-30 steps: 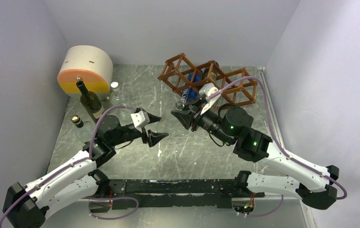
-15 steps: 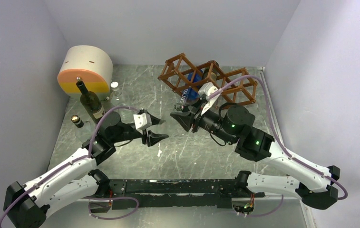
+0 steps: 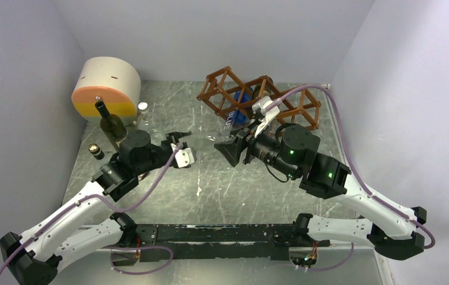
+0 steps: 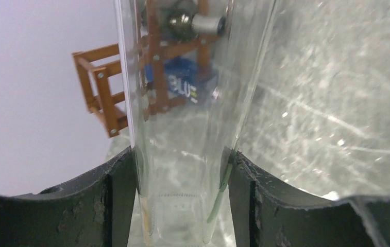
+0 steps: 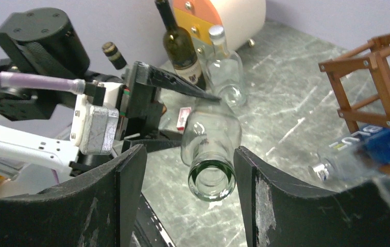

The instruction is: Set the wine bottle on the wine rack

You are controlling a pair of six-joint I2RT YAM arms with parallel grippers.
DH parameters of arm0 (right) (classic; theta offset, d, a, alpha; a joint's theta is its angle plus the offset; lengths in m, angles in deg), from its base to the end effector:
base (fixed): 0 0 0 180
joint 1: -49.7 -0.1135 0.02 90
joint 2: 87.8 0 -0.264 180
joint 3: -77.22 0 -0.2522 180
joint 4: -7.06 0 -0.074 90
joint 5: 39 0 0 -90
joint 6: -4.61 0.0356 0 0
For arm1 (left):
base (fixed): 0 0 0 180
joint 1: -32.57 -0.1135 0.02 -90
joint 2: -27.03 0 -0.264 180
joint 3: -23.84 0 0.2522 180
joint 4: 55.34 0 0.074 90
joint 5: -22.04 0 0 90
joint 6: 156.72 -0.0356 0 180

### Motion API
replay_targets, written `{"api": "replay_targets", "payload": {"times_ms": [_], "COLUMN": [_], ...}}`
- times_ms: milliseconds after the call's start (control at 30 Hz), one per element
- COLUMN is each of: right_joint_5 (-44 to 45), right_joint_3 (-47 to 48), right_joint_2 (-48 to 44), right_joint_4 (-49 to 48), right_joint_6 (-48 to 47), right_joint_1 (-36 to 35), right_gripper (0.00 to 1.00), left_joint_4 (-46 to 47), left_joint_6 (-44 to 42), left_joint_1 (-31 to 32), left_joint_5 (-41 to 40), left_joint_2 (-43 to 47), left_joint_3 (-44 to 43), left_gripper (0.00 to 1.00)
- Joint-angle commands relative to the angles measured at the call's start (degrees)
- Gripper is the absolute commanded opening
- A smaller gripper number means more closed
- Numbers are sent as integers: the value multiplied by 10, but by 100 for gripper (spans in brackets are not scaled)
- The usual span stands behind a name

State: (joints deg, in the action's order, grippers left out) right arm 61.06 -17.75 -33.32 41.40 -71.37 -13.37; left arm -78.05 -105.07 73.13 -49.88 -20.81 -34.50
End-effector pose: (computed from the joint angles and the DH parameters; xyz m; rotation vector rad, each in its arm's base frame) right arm 0.0928 0.1689 0.4494 -0.5801 1.6099 0.8773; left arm 0.1419 -0.1360 0.3323 1.2995 1.2217 -0.3089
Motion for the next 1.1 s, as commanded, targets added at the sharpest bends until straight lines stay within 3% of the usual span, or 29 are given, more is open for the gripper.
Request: {"api": "replay_targets", "payload": {"times_ms": [0,300,533,800,1067], "right_joint_5": [32,27,30,-56,-110], "right_joint_3": [23,62,42,15,-20], "right_joint_2": [-3,62,125,178,203], "right_joint_4": [46,110,152,162,112], "right_joint_6": [18,36,33,35,46], "right_joint_1": [-2,-2,-2,-2,-2], "right_gripper": [67,68,70,72,73], "left_joint_4": [20,3,11,10,2], "left_joint_6": [-117,-292,-321,-359,-363], "left_joint_1": [1,10,13,17,18], "left_joint_5": [-101,-89,-80,-70,-51], "left_joint_2": [15,46,64,76,80], "left_joint_3": [2,76,105,130,129], "left_gripper": [7,7,7,7,7]}}
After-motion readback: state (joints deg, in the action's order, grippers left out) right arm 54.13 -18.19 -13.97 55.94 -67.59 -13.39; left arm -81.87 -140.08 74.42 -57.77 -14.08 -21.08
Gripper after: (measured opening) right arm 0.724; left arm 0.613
